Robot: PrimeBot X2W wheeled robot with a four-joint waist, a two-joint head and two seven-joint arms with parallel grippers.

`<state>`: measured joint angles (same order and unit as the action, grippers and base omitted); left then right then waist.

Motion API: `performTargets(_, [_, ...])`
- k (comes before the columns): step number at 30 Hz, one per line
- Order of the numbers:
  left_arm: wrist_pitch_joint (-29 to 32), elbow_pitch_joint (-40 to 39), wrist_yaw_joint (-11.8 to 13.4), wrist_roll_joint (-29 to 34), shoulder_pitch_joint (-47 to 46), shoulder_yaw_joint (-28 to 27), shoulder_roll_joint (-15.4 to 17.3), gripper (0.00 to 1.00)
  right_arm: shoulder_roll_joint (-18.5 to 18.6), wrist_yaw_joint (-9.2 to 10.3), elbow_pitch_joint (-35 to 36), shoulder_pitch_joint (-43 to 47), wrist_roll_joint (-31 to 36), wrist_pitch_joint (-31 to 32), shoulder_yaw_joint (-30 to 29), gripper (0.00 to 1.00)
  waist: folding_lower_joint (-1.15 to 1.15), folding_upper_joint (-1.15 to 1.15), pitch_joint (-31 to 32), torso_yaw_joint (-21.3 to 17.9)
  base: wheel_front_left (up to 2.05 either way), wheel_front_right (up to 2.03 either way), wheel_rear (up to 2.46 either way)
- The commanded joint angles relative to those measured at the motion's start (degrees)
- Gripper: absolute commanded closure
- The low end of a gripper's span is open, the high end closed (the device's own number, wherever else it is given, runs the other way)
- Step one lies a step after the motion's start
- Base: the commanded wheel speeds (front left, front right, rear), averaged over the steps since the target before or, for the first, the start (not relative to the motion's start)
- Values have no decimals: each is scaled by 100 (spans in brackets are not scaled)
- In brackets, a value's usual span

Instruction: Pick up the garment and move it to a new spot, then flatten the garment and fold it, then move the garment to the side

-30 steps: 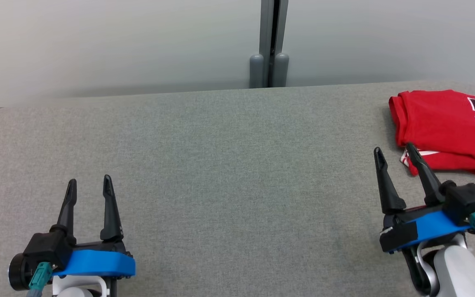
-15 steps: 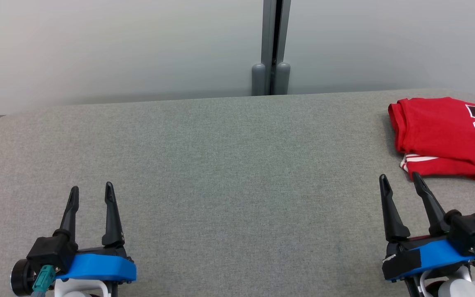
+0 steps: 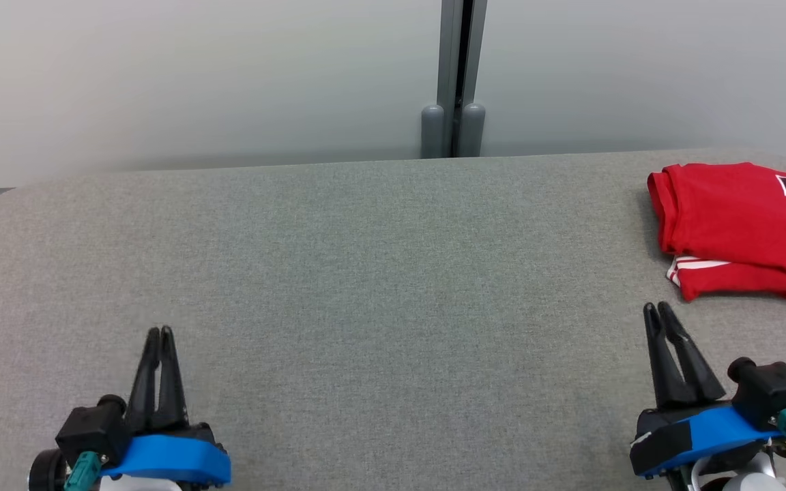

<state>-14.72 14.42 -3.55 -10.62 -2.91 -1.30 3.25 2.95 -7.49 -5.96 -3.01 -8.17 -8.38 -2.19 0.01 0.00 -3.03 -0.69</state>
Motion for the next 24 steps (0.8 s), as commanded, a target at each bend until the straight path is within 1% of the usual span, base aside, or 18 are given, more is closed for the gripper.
performTargets(1, [8, 49, -1, -12, 36, -1, -9, 100, -2, 0, -52, 7, -19, 5, 1, 100, 0, 0, 1, 1, 0, 0, 0])
performTargets(12, [351, 58, -60, -1224, -52, -110, -12, 100, -2, 0, -164, -50, -1274, 234, -73, 100, 0, 0, 26, 7, 0, 0, 0])
performTargets(24, [629, 18, -116, -2384, -93, -161, -15, 100, -2, 0, -263, -102, -2464, 439, -132, 100, 0, 0, 53, 13, 0, 0, 0])
